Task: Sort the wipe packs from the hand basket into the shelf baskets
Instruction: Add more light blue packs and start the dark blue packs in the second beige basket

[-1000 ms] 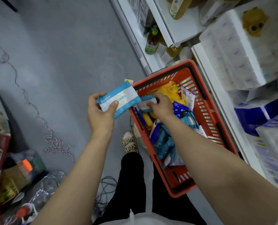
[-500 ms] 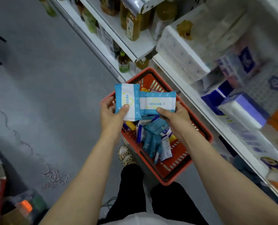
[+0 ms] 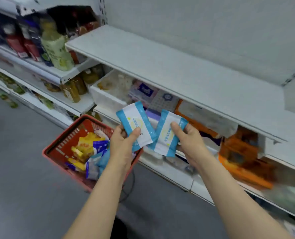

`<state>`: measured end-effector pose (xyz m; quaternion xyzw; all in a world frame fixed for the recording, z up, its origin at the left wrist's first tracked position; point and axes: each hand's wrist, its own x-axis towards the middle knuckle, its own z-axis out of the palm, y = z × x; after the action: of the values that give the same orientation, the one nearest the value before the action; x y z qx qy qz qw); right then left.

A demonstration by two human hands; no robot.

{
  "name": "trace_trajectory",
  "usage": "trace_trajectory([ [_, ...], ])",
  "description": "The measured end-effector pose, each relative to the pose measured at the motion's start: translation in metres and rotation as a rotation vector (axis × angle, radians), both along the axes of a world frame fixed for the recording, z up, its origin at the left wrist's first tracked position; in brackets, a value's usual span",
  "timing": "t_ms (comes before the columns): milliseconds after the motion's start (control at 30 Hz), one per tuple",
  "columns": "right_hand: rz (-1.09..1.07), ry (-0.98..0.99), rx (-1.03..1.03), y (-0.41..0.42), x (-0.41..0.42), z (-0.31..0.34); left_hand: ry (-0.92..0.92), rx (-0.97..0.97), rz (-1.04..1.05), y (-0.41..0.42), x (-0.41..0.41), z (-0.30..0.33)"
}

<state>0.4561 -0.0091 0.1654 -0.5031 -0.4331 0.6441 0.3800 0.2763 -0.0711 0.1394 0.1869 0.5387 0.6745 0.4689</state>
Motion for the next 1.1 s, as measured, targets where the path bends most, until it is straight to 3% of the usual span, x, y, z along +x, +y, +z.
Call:
trace_trajectory([
  [167,-0.071,-0.005,0.046,-0.026,0.168,0.053,0.031,0.068,-0.160,0.022,0.154,0.047],
  [567,-0.672,0.091,0.295,-0.085,0.470,0.107,0.121,0.191,-0.620,0.044,0.460,0.128],
  [867,-0.828,0.033,0.387,-0.061,0.694,0.114,0.136,0.302,-0.719,0.087,0.702,0.142],
  [1100,-0.906,-0.042,0.354,-0.076,0.850,0.126,0.183,0.246,-0.777,0.094,0.863,0.157],
])
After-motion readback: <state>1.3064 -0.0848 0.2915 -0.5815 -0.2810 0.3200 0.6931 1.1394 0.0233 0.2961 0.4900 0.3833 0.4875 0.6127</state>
